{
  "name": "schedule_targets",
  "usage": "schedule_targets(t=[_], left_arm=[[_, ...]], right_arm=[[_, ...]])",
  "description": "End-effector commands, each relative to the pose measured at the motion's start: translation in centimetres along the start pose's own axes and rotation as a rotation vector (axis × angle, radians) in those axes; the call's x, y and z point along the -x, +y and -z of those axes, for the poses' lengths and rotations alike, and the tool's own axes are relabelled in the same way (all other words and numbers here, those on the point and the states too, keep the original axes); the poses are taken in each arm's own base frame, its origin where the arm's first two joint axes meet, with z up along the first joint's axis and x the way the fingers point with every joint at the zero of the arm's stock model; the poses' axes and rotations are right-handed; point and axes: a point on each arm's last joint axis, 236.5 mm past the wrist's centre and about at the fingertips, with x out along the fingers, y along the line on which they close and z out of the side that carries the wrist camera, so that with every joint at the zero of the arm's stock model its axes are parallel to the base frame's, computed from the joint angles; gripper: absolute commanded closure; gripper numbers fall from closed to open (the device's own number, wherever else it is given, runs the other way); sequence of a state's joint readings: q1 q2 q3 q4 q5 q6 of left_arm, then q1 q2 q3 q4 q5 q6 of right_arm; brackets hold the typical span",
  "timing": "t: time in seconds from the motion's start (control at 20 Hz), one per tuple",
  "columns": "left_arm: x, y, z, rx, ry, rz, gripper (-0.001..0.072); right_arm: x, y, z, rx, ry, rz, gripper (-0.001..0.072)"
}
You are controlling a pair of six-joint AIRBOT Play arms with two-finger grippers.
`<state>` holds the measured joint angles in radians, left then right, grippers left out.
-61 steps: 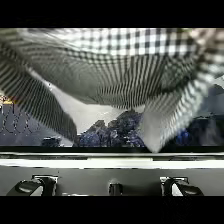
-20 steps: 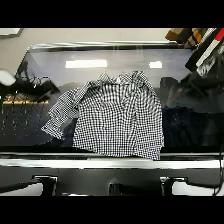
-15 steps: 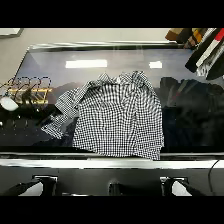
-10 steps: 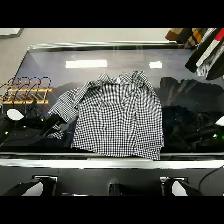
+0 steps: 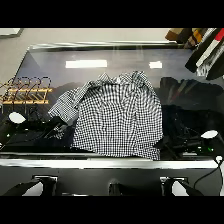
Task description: Fold the clothes and pants, and hang the long-sleeved shirts on hangers.
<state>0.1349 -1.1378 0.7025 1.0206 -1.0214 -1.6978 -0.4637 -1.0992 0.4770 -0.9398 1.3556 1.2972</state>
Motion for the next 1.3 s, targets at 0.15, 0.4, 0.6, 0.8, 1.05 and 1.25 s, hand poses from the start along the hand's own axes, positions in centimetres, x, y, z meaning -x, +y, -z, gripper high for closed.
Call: schedule_targets(t=[0.15, 0.4, 0.6, 0.8, 1.05, 1.25], left_arm=[[0.0, 0.0, 0.0, 0.002, -0.001, 0.001, -0.0013], [0.0, 0.0, 0.0, 0.002, -0.002, 0.001, -0.0013], [0.0, 0.0, 0.0, 0.002, -0.001, 0.000, -0.0013], [0.0, 0.0, 0.0, 0.002, -0.001, 0.001, -0.0013], [0.0, 0.0, 0.0, 0.002, 0.000, 0.000, -0.0013], [0.0, 0.0, 0.0, 0.002, -0.002, 0.000, -0.0013]], right_arm=[[-1.4, -0.5, -1.3, 0.000, -0.013, -0.025, 0.0101], [-1.3, 0.0, -2.3, 0.012, -0.055, -0.048, 0.0473], [-0.8, 2.2, -3.1, 0.045, -0.095, -0.128, 0.0682], [3.5, 5.0, -5.8, 0.080, -0.198, -0.124, 0.0682], [13.9, 11.6, -9.1, 0.197, -0.411, -0.098, 0.0682], [19.1, 13.2, -9.8, 0.232, -0.522, -0.013, 0.0681]])
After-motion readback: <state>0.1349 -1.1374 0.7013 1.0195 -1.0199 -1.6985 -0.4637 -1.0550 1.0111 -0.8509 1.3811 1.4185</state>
